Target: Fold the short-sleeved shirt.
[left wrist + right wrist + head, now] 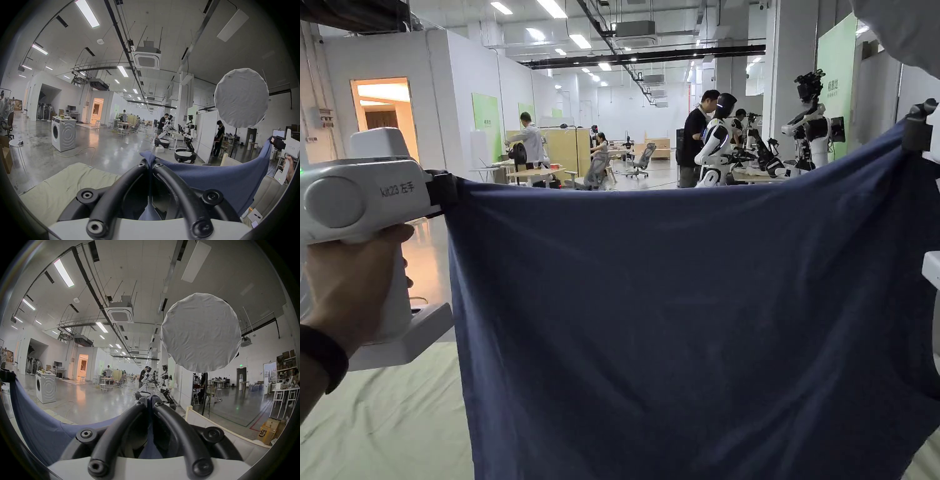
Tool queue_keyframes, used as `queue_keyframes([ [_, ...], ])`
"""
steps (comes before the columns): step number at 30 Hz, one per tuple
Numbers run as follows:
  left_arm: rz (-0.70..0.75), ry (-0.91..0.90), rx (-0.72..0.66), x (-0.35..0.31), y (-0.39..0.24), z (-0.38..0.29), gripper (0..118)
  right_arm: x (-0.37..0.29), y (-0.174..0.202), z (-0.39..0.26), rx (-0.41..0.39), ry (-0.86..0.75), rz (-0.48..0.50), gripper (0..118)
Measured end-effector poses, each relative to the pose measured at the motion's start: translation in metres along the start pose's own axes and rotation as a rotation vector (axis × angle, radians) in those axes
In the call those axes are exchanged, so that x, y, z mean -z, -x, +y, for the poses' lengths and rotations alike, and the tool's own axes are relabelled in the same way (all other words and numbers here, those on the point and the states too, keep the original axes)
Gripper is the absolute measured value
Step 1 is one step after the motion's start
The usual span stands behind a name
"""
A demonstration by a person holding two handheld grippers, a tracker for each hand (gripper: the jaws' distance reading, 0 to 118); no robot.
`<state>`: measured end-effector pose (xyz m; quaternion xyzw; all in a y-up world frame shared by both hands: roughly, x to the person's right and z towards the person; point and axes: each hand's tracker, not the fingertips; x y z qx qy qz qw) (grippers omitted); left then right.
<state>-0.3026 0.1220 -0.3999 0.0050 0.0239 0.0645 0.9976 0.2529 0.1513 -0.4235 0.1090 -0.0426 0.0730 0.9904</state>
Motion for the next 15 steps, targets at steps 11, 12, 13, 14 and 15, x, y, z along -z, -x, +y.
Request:
queue_keyframes([
  [11, -0.003, 0.043, -0.011, 0.048, -0.002, -0.032, 3, 0.043, 0.039, -0.041, -0.026, 0.070, 0.040, 2],
  [12, -0.003, 0.038, -0.004, 0.047, -0.003, -0.040, 3, 0.044, 0.040, -0.052, 0.001, 0.074, 0.059, 2],
  [13, -0.024, 0.037, 0.001, 0.047, -0.004, -0.047, 3, 0.043, 0.044, -0.060, -0.019, 0.050, 0.046, 2],
  [14, -0.032, 0.057, 0.008, 0.050, -0.004, -0.052, 3, 0.047, 0.048, -0.068, -0.043, 0.066, 0.045, 2],
  [15, -0.022, 0.095, 0.028, 0.056, -0.005, -0.058, 3, 0.052, 0.049, -0.075, -0.035, 0.082, 0.051, 2],
])
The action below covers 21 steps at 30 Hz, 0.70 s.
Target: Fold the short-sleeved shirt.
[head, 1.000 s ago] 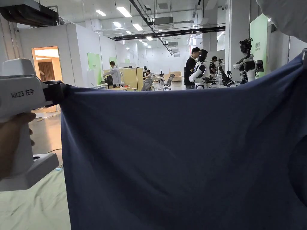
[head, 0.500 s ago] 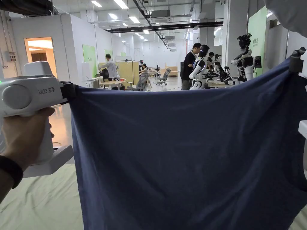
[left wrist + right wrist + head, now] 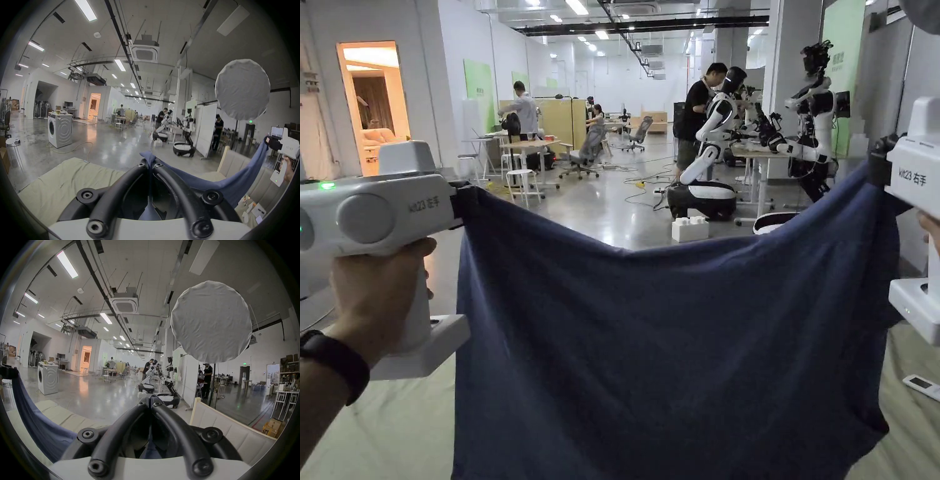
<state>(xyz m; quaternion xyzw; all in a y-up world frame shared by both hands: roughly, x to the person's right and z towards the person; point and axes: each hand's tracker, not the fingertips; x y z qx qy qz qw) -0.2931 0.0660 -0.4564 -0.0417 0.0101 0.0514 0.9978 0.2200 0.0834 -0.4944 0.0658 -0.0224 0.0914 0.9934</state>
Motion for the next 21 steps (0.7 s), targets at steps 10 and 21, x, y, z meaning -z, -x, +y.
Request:
queue_keyframes([
  [10, 0.003, 0.069, 0.009, 0.009, 0.019, -0.076, 3, -0.019, 0.003, -0.061, 0.043, 0.077, 0.058, 2],
  [21, -0.109, 0.154, -0.118, -0.163, 0.042, -0.228, 3, -0.222, -0.010, -0.168, 0.222, 0.118, 0.091, 2],
])
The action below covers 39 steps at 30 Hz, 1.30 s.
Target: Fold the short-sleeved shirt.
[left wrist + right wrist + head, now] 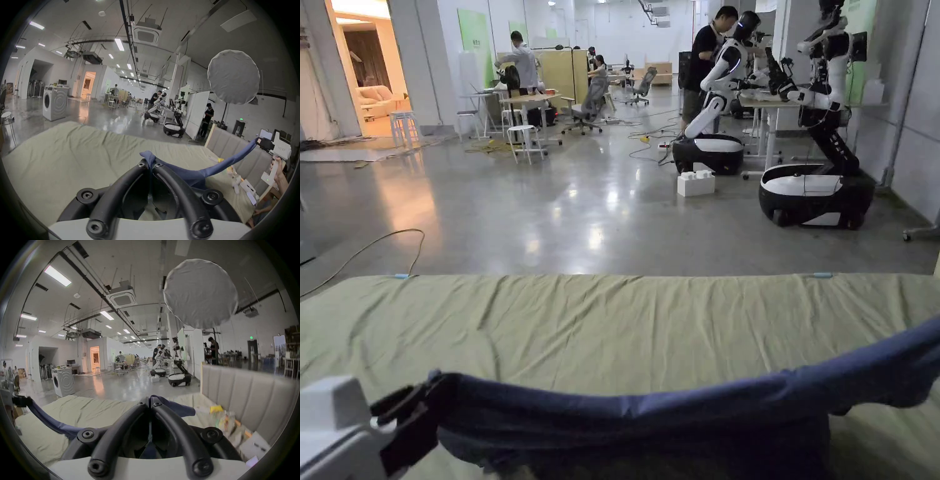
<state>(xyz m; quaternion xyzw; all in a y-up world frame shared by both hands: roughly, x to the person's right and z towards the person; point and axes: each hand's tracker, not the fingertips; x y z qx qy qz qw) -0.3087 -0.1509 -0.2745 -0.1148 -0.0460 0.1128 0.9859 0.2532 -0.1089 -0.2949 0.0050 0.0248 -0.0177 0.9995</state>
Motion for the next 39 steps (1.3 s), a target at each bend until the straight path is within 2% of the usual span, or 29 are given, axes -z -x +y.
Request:
queue_keyframes([
  [1, -0.004, 0.030, -0.011, -0.016, 0.004, -0.018, 3, -0.022, -0.002, -0.019, 0.061, 0.071, 0.004, 2],
  [3, 0.007, 0.091, -0.064, -0.039, 0.018, -0.054, 3, -0.066, -0.002, -0.042, -0.001, 0.047, -0.034, 2],
  [4, 0.006, 0.124, -0.096, -0.052, 0.022, -0.071, 3, -0.087, -0.004, -0.057, 0.035, 0.106, -0.049, 2],
  [5, 0.011, 0.135, -0.100, -0.066, 0.025, -0.087, 3, -0.107, -0.005, -0.075, 0.120, 0.154, -0.106, 2],
  [6, 0.034, 0.180, -0.106, -0.076, 0.023, -0.100, 3, -0.126, -0.005, -0.080, 0.062, 0.085, -0.095, 2],
  [7, 0.086, 0.219, -0.111, -0.084, 0.023, -0.113, 3, -0.141, -0.007, -0.094, 0.169, 0.199, -0.115, 2],
  [8, 0.121, 0.264, -0.144, -0.092, 0.024, -0.125, 3, -0.157, -0.008, -0.103, 0.192, 0.215, -0.126, 2],
  [9, 0.093, 0.284, -0.180, -0.099, 0.029, -0.135, 3, -0.169, -0.006, -0.113, 0.213, 0.287, -0.157, 2],
  [12, 0.152, 0.345, -0.166, -0.109, 0.028, -0.156, 3, -0.195, 0.001, -0.127, 0.185, 0.340, -0.156, 2],
  [15, 0.145, 0.402, -0.176, -0.110, 0.032, -0.167, 3, -0.209, -0.001, -0.146, 0.198, 0.366, -0.156, 2],
  [18, 0.145, 0.472, -0.160, -0.102, 0.038, -0.178, 4, -0.196, 0.002, -0.154, 0.154, 0.421, -0.128, 2],
  [19, 0.149, 0.499, -0.152, -0.096, 0.040, -0.182, 12, -0.188, 0.003, -0.159, 0.141, 0.441, -0.122, 2],
  [20, 0.153, 0.496, -0.148, -0.092, 0.042, -0.185, 26, -0.179, 0.001, -0.165, 0.152, 0.467, -0.088, 2],
  [21, 0.158, 0.499, -0.153, -0.087, 0.044, -0.187, 57, -0.170, -0.003, -0.170, 0.176, 0.500, -0.047, 3],
  [22, 0.160, 0.516, -0.165, -0.084, 0.047, -0.191, 80, -0.164, -0.004, -0.177, 0.185, 0.514, -0.052, 12],
  [23, 0.170, 0.520, -0.173, -0.081, 0.048, -0.194, 94, -0.158, -0.006, -0.183, 0.180, 0.528, -0.065, 35],
  [24, 0.184, 0.519, -0.157, -0.079, 0.049, -0.197, 96, -0.153, -0.010, -0.189, 0.179, 0.581, -0.042, 71],
  [25, 0.205, 0.527, -0.137, -0.078, 0.049, -0.197, 97, -0.151, -0.015, -0.196, 0.170, 0.618, -0.054, 85],
  [29, 0.266, 0.450, -0.039, -0.091, 0.042, -0.181, 97, -0.160, -0.026, -0.195, 0.123, 0.603, -0.147, 85],
  [32, 0.287, 0.326, 0.053, -0.108, 0.024, -0.156, 97, -0.167, -0.032, -0.177, 0.103, 0.548, -0.185, 85],
  [36, 0.343, 0.119, 0.110, -0.131, -0.008, -0.115, 97, -0.172, -0.023, -0.142, 0.099, 0.420, -0.155, 85],
  [39, 0.342, -0.002, 0.119, -0.144, -0.036, -0.090, 96, -0.171, -0.005, -0.116, 0.061, 0.322, -0.103, 85],
])
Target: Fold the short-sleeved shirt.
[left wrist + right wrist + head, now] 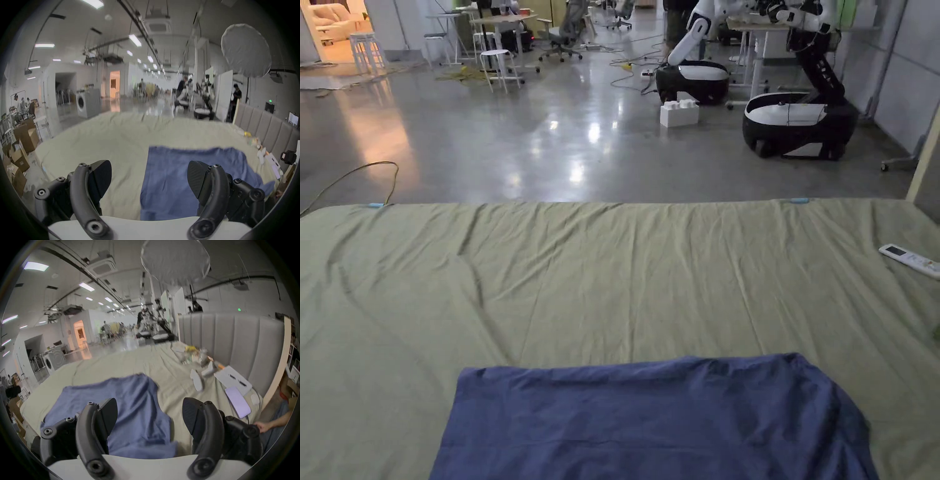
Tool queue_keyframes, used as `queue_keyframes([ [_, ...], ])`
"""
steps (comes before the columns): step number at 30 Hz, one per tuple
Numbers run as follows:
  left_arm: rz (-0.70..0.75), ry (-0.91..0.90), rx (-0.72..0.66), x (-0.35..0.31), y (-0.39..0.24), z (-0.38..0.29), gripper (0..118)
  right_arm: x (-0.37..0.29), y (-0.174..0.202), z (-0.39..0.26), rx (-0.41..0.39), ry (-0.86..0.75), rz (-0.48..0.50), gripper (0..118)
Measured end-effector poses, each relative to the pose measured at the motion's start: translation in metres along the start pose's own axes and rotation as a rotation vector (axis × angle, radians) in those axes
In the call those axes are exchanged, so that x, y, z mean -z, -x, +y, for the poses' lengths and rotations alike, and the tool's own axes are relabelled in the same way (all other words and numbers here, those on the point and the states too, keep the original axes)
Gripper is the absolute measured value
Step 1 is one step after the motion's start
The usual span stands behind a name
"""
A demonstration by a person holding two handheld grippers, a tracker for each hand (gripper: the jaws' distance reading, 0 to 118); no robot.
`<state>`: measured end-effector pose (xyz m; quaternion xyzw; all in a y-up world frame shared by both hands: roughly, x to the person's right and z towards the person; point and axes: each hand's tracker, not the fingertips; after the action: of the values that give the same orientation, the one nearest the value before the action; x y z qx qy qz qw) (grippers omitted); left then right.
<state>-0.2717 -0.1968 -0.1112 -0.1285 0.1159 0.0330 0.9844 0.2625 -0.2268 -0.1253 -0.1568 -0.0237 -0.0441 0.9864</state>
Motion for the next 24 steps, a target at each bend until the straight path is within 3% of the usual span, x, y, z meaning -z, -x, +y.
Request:
queue_keyframes([
  [5, -0.026, -0.087, 0.071, -0.015, -0.029, 0.029, 91, -0.002, 0.033, 0.033, -0.071, -0.089, 0.088, 85],
  [8, -0.054, -0.112, 0.130, -0.020, -0.040, 0.042, 74, -0.002, 0.046, 0.046, -0.122, -0.121, 0.155, 69],
  [10, -0.074, -0.131, 0.151, -0.025, -0.045, 0.048, 41, -0.003, 0.053, 0.052, -0.148, -0.129, 0.151, 40],
  [11, -0.099, -0.150, 0.156, -0.027, -0.047, 0.050, 15, -0.004, 0.056, 0.054, -0.153, -0.135, 0.157, 27],
  [12, -0.115, -0.152, 0.153, -0.028, -0.049, 0.052, 4, -0.004, 0.058, 0.055, -0.154, -0.144, 0.160, 17],
  [15, -0.180, -0.171, 0.114, -0.030, -0.052, 0.057, 1, -0.004, 0.062, 0.058, -0.154, -0.157, 0.166, 1],
  [18, -0.173, -0.177, 0.108, -0.029, -0.056, 0.058, 1, -0.005, 0.065, 0.060, -0.195, -0.222, 0.149, 0],
  [19, -0.184, -0.174, 0.119, -0.026, -0.057, 0.058, 1, -0.002, 0.064, 0.054, -0.119, -0.121, 0.179, 0],
  [20, -0.170, -0.179, 0.132, -0.025, -0.059, 0.058, 1, -0.004, 0.064, 0.056, -0.153, -0.179, 0.158, 0],
  [24, -0.189, -0.171, 0.132, -0.022, -0.058, 0.058, 1, -0.004, 0.065, 0.054, -0.134, -0.155, 0.163, 0],
])
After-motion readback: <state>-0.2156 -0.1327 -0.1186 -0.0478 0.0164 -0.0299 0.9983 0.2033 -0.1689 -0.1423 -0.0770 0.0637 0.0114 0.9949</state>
